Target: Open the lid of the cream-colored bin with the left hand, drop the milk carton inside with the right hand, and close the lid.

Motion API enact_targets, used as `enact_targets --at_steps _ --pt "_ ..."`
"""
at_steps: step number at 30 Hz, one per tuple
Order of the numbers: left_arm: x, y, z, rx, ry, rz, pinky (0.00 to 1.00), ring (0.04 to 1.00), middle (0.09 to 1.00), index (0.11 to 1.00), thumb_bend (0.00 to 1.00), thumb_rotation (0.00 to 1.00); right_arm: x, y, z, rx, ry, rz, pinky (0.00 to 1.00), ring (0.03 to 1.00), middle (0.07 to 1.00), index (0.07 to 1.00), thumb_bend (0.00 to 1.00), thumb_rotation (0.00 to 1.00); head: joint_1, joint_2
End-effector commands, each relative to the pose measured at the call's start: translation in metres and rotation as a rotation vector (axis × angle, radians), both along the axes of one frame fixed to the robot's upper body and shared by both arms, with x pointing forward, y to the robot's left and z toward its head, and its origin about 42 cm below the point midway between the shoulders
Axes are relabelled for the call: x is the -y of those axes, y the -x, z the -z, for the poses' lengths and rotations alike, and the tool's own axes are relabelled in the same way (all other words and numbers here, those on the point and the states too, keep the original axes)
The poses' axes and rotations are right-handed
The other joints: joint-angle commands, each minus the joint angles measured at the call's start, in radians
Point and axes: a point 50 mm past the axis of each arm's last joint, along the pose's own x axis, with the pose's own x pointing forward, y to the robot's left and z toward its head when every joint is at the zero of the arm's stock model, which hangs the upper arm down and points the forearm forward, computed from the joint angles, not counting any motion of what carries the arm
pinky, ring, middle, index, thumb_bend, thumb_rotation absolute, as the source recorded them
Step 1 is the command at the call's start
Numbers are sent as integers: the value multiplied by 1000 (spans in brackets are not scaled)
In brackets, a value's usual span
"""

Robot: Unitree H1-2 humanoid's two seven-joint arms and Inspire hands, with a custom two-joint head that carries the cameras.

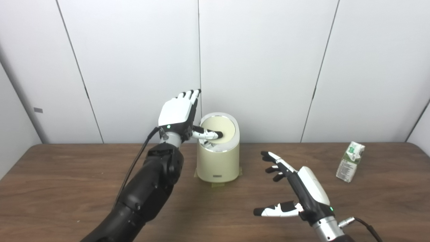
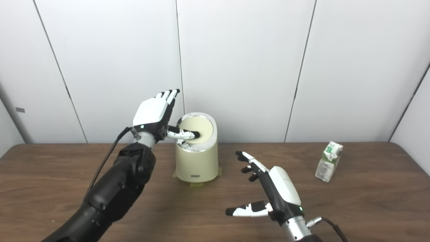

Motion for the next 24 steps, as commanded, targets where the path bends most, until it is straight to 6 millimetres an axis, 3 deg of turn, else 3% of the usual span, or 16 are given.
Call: enact_targets --at_steps 1,10,15,21,24 --pt "3 -3 -17 38 -65 11 978 1000 1000 1000 1000 217 -2 -5 -22 77 -10 -17 596 725 844 883 867 235 1 2" --pt "11 3 -9 -3 -228 66 999 1000 1000 1000 1000 299 -4 -4 -22 78 -3 -17 591 731 845 883 864 247 3 4" --pt "8 6 -23 47 -88 76 954 1000 1000 1000 1000 345 -4 -4 -21 76 -1 -16 586 733 848 885 856 247 3 -2" --pt "-6 8 -55 206 36 68 870 1000 1000 1000 1000 435 -2 -6 -19 76 -20 -20 611 740 844 881 847 240 10 -6" --pt "-23 14 -74 230 261 77 900 1000 1000 1000 1000 434 0 -7 -19 72 -26 -22 614 733 841 884 844 249 13 -7"
